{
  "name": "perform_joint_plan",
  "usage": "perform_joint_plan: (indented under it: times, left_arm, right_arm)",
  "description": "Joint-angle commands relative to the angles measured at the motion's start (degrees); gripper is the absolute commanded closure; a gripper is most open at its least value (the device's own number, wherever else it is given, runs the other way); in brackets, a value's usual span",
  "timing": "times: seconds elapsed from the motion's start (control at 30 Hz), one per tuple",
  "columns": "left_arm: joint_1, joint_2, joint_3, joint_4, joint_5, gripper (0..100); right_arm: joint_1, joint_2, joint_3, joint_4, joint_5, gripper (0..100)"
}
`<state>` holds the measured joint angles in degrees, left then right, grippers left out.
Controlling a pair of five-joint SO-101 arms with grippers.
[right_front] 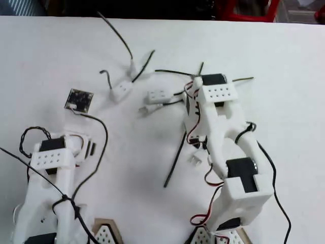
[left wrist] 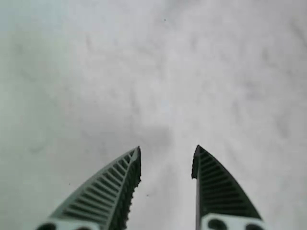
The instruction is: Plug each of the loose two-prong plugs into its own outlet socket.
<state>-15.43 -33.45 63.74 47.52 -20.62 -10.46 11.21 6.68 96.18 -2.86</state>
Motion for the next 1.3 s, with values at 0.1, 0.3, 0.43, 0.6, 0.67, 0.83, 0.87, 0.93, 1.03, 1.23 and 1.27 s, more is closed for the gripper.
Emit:
perform_joint_plan:
  times: [0.1, 0.3, 0.43, 0.6, 0.67, 0.83, 0.87, 0.93, 1.03, 1.23, 1.27]
  left_arm:
    - [-0.6, -1.7, 0.0, -1.0, 0.2, 81]
    - [-0.6, -1.7, 0.0, -1.0, 0.2, 81]
    - [-0.6, -1.7, 0.0, -1.0, 0.2, 81]
    - [-0.6, -1.7, 0.0, -1.0, 0.2, 81]
    - [-0.6, -1.7, 0.0, -1.0, 0.2, 81]
    - [-0.6, -1.7, 0.0, -1.0, 0.2, 81]
    - [-0.6, -1.7, 0.1, -1.0, 0.2, 81]
    - [-0.6, -1.7, 0.1, -1.0, 0.2, 81]
    - [-0.6, -1.7, 0.1, -1.0, 0.2, 81]
    - [-0.6, -1.7, 0.1, -1.0, 0.2, 81]
    - [-0.6, -1.7, 0.1, -1.0, 0.2, 81]
  right_arm:
    - [0.2, -2.9, 5.9, -6.0, -7.0, 83.2]
    - [0.3, -2.8, 10.9, -14.9, -11.3, 83.2]
    - [0.1, -2.8, 13.7, -19.7, -14.0, 83.2]
    - [0.0, 0.0, 15.2, -21.8, -14.4, 83.2]
    - [0.0, 2.9, 14.9, -21.8, -14.4, 83.2]
    - [0.0, 9.3, 10.6, -19.0, -13.9, 88.4]
    - [0.0, 9.8, 9.2, -17.8, -13.9, 91.9]
    - [0.0, 9.6, 6.4, -15.0, -12.7, 98.9]
    - [0.1, 8.1, 2.5, -9.4, -10.1, 98.0]
    - [3.4, -0.2, -2.9, -0.8, -4.3, 98.1]
    - [4.4, -2.2, -3.3, -0.3, -2.9, 98.1]
